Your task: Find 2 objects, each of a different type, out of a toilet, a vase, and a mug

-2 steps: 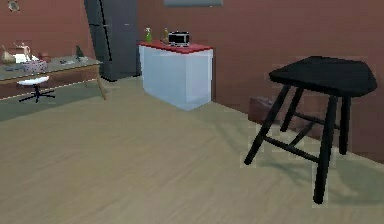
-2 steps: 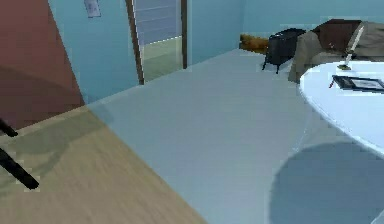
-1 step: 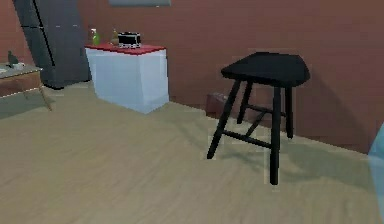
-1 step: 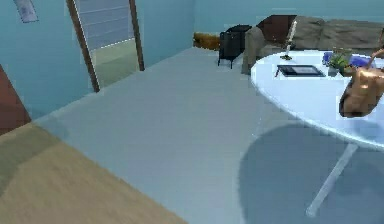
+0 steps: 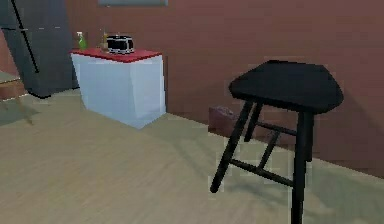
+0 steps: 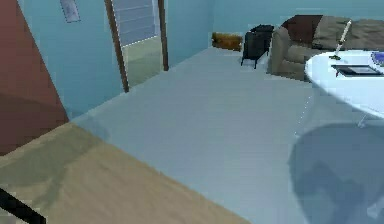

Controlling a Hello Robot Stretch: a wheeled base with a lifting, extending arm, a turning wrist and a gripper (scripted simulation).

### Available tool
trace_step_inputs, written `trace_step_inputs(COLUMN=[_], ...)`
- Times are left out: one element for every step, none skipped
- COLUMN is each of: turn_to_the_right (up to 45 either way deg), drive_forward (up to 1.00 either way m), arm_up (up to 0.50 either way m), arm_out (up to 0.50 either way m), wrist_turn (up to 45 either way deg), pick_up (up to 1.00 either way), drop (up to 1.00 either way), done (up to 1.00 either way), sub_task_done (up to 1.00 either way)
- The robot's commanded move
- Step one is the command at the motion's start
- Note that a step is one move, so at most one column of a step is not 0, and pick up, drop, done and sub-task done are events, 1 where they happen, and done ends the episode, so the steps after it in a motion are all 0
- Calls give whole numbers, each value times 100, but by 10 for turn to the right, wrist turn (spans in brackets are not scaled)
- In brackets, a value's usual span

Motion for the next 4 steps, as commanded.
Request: trace_step_inputs(turn_to_the_right=[-450,-30,0,0], drive_forward=[0,0,100,100], arm_up=[0,0,0,0], arm_out=[0,0,0,0], wrist_turn=[0,0,0,0], pick_up=[0,0,0,0], drop=[0,0,0,0], done=[0,0,0,0], sub_task_done=[0,0,0,0])
